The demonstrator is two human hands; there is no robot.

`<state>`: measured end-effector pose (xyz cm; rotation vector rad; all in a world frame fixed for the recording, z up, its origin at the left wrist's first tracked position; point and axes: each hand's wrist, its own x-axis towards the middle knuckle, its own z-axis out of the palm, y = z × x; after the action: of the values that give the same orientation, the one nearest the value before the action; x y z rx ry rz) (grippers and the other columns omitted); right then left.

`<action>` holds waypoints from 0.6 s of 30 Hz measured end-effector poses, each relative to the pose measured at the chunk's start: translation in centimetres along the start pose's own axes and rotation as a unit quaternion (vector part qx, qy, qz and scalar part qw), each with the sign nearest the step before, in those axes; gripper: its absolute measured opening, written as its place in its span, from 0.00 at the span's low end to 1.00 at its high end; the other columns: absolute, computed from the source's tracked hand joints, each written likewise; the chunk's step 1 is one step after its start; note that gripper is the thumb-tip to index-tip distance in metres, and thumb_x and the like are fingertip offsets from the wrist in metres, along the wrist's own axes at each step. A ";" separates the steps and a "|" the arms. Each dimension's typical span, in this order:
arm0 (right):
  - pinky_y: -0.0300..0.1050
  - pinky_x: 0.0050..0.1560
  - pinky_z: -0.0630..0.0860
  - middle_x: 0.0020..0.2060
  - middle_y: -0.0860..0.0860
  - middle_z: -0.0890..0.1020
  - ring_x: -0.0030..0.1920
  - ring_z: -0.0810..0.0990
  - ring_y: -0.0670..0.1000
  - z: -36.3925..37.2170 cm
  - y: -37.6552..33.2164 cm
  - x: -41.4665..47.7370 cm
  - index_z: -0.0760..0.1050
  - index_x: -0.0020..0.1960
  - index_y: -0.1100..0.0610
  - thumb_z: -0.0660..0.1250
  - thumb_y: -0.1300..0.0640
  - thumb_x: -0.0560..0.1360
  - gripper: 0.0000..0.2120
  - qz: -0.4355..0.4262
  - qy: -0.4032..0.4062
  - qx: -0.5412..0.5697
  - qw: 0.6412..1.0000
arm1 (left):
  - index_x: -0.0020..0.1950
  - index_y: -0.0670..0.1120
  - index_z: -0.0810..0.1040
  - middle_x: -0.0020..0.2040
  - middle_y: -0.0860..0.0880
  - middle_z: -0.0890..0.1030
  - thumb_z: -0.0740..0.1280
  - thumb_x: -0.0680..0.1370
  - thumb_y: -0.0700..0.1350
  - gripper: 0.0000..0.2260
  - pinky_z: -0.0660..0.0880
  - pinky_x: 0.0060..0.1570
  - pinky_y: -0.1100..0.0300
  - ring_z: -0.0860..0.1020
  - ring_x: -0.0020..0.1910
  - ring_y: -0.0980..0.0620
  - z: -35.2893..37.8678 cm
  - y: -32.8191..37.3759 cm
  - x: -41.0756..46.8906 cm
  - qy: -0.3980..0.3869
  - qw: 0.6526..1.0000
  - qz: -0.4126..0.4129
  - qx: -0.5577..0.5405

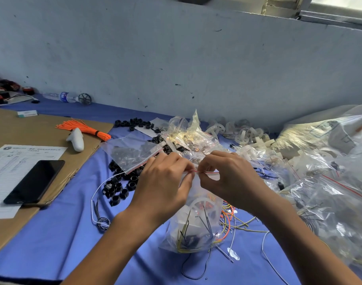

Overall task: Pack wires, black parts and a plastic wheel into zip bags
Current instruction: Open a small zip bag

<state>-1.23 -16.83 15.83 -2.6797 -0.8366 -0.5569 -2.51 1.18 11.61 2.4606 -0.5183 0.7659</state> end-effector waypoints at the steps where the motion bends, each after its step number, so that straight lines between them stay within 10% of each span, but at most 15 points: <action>1: 0.43 0.42 0.69 0.40 0.42 0.80 0.41 0.78 0.48 0.1 0.0 0.0 0.79 0.45 0.49 0.69 0.52 0.72 0.02 -0.003 0.002 -0.001 1.000 | 0.52 0.53 0.79 0.48 0.56 0.78 0.68 0.79 0.50 0.04 0.70 0.49 0.55 0.73 0.48 0.52 0.0 0.1 0.1 0.000 1.000 0.007 0.006; 18: 0.43 0.41 0.72 0.39 0.40 0.80 0.39 0.77 0.43 0.0 1.5 -0.3 0.79 0.44 0.47 0.67 0.49 0.73 0.03 0.002 0.012 0.017 1.000 | 0.52 0.52 0.78 0.49 0.56 0.78 0.67 0.79 0.50 0.04 0.69 0.51 0.55 0.73 0.50 0.52 0.5 0.4 1.0 -0.015 1.000 0.011 -0.006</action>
<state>-0.56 -18.10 15.50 -2.6378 -0.8275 -0.5664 -1.76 0.33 11.99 2.4622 -0.5614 0.7328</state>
